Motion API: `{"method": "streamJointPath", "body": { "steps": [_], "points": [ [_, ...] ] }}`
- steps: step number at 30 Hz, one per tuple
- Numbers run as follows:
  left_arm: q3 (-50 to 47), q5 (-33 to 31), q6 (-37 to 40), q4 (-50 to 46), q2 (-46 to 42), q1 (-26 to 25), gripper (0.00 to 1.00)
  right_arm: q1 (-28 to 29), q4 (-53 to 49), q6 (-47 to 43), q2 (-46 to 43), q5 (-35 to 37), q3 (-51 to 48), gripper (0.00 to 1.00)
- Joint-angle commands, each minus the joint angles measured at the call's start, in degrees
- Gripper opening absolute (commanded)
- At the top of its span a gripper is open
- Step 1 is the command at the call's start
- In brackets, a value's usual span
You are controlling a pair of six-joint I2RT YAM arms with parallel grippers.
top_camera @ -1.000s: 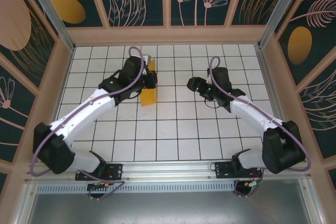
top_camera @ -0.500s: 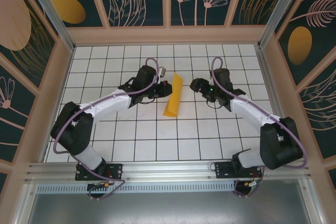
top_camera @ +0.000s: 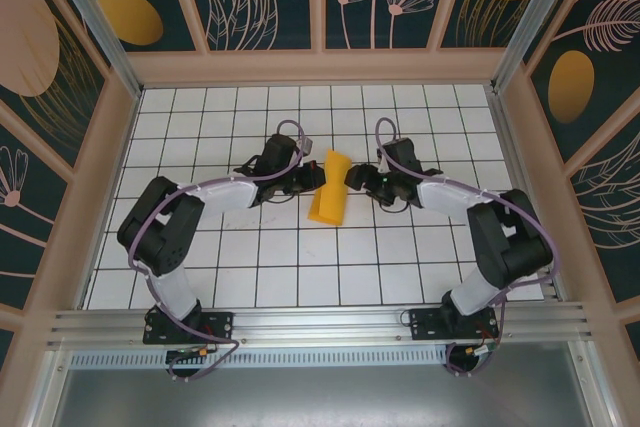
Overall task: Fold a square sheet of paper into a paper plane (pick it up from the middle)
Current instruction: Hold the square sheet of paper at the center of the table.
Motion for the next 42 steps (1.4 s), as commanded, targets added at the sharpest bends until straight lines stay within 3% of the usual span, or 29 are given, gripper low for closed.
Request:
{"method": "streamJointPath", "body": {
  "steps": [1, 16, 22, 25, 32, 42],
  "points": [
    [1.7, -0.7, 1.2, 0.0, 2.1, 0.8, 0.00, 0.5, 2.9, -1.1, 2.1, -1.9, 2.7, 0.77],
    [6.3, -3.0, 4.3, -3.9, 8.1, 1.4, 0.00, 2.6, -1.8, -1.7, 12.8, -1.2, 11.0, 0.65],
    [7.0, -5.0, 4.5, -5.6, 8.7, 1.5, 0.00, 2.8, -3.9, -2.1, 15.3, 0.1, 12.7, 0.54],
    [6.9, -6.6, 4.5, -6.3, 7.5, 1.5, 0.05, 3.1, -6.2, -2.8, 16.7, 2.1, 13.4, 0.50],
    [6.3, -11.9, 3.2, -7.4, 2.5, 2.3, 0.29, 4.4, -11.3, -3.9, 21.1, 8.0, 15.2, 0.47],
    [4.3, -11.6, 2.3, -3.9, 0.7, 3.4, 0.30, 5.3, -12.6, -4.0, 23.5, 9.8, 15.3, 0.46]
  ]
}}
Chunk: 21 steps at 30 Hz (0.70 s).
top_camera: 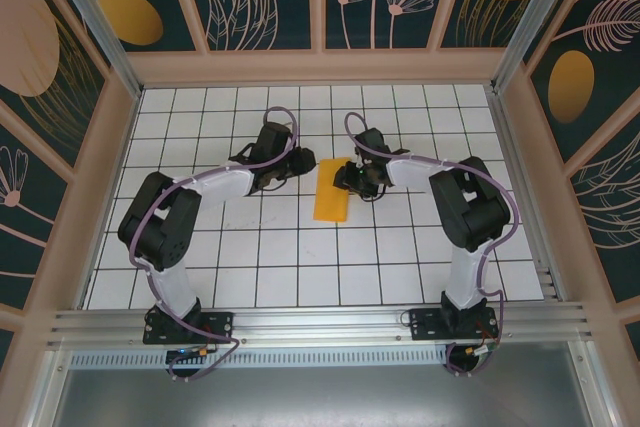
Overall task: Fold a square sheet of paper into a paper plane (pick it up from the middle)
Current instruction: Hold the square sheet of paper at the center of the table.
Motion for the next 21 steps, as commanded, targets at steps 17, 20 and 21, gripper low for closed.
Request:
{"method": "streamJointPath", "body": {
  "steps": [17, 20, 21],
  "points": [
    [-1.7, 6.0, -2.7, 7.3, 4.6, 0.2, 0.19, 1.9, -5.7, -2.3, 10.7, 6.9, 1.3, 0.47],
    [-1.6, 6.8, -3.0, 7.7, 5.5, 0.2, 0.18, 1.9, -6.0, -1.7, 11.3, 7.5, 1.5, 0.47],
    [-1.6, 7.1, -3.2, 7.8, 5.8, 0.2, 0.17, 1.9, -6.2, -1.5, 11.5, 7.6, 1.6, 0.47]
  ]
}}
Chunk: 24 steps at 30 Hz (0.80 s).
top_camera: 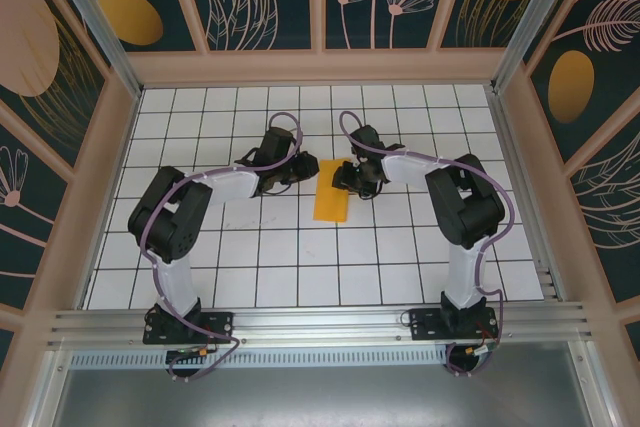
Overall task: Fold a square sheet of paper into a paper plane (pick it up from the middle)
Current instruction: Hold the square sheet of paper at the center of the table.
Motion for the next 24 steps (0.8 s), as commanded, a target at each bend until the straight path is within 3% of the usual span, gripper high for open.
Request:
{"method": "streamJointPath", "body": {
  "steps": [1, 10, 24],
  "points": [
    [-0.5, 2.2, -1.0, 2.6, 1.8, 0.2, 0.16, 1.0, -0.4, 0.5, 9.0, 5.5, -2.6, 0.47],
    [-0.3, 3.5, -1.6, 2.8, 3.6, 0.2, 0.13, 1.1, -0.9, 0.4, 10.6, 6.3, -2.0, 0.50],
    [-0.8, -3.0, -3.0, 1.4, 2.4, 1.3, 0.12, 1.0, -1.8, -3.2, 12.1, 7.9, -2.3, 0.50]
  ]
}}
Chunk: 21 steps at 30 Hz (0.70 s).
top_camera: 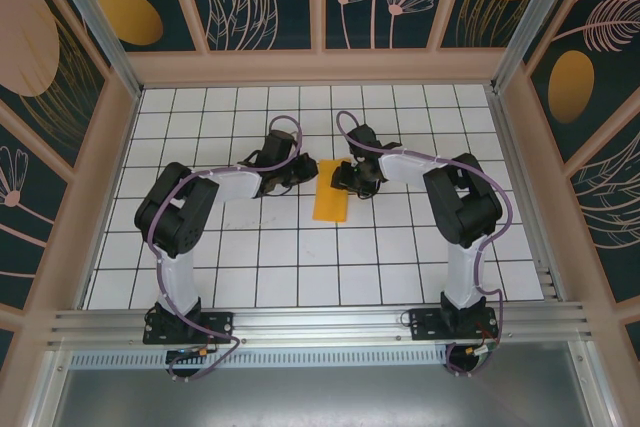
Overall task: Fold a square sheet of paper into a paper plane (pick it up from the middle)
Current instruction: Hold the square sheet of paper at the center of the table.
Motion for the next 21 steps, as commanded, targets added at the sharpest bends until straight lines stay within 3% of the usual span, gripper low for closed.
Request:
{"method": "streamJointPath", "body": {
  "steps": [1, 8, 21],
  "points": [
    [-0.8, -2.0, -1.1, -0.4, -0.3, 1.0, 0.12, 0.4, 0.2, -2.6, 11.3, 6.2, -3.7, 0.50],
    [-0.8, -1.1, -1.1, 0.1, -0.3, 1.1, 0.12, 0.4, -0.2, -3.0, 11.9, 6.7, -3.5, 0.51],
    [-0.3, 9.7, -0.5, 3.9, 2.5, 1.1, 0.12, 0.4, -0.5, -3.7, 12.7, 7.5, -3.2, 0.50]
  ]
}}
